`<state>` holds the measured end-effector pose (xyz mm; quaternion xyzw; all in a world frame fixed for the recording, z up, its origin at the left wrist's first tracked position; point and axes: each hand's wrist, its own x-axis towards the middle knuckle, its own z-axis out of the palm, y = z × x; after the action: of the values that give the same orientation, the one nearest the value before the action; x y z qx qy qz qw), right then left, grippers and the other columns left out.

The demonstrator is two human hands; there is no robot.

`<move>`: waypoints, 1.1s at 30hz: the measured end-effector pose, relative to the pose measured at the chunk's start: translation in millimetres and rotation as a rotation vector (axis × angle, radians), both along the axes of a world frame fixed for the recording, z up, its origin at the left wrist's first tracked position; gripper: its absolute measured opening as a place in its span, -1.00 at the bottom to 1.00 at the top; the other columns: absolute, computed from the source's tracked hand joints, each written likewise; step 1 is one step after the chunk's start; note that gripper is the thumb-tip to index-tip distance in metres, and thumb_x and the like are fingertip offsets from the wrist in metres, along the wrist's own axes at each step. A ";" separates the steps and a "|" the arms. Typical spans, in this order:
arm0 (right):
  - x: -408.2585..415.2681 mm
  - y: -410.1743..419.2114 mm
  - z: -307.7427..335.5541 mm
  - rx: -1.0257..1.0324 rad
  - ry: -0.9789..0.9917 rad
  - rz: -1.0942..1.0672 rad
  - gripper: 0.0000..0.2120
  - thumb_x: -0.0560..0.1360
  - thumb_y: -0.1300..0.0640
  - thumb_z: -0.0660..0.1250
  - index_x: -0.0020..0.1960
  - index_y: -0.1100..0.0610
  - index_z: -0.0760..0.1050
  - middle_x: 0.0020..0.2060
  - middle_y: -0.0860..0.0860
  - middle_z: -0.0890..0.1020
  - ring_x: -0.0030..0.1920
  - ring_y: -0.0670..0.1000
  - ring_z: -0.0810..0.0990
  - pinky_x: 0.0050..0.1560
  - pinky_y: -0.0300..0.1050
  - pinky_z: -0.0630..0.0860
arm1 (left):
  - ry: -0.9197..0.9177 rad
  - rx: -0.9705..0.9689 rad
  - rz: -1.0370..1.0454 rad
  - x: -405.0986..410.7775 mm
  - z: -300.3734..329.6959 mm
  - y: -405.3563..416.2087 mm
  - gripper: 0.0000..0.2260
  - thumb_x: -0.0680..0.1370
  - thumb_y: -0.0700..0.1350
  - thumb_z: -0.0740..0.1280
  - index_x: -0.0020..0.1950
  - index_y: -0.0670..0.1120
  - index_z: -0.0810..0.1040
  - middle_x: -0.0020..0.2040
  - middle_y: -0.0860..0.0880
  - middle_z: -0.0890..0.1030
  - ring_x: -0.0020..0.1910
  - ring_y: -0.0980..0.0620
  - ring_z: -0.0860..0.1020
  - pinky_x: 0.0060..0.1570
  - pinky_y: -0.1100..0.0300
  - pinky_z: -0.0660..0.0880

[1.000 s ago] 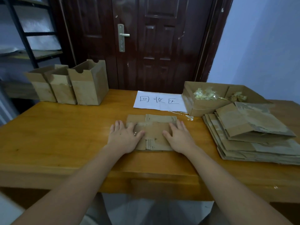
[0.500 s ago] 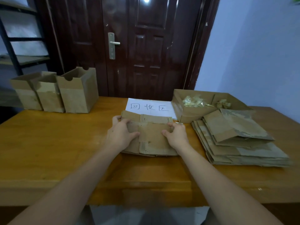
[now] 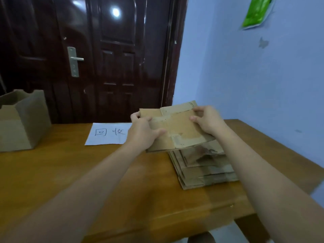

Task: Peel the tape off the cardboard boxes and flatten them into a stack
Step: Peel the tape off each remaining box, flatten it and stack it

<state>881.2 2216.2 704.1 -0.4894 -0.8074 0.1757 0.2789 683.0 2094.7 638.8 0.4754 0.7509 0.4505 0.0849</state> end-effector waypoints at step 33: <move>120.7 101.9 -138.5 -0.148 -0.482 -0.113 -0.06 0.40 -0.64 -0.02 0.57 -0.07 0.31 0.50 0.00 0.42 0.47 0.19 0.28 0.38 0.22 0.25 | 0.646 -0.236 -0.184 99.0 -102.7 107.5 -0.34 0.55 0.47 0.03 0.38 0.05 0.52 0.31 -0.04 0.41 0.29 -0.10 0.37 0.31 -0.03 0.34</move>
<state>1001.9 2318.2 565.6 -0.5808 -0.8067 0.0967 0.0509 782.1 2202.2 536.0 0.6461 0.7398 0.1772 -0.0623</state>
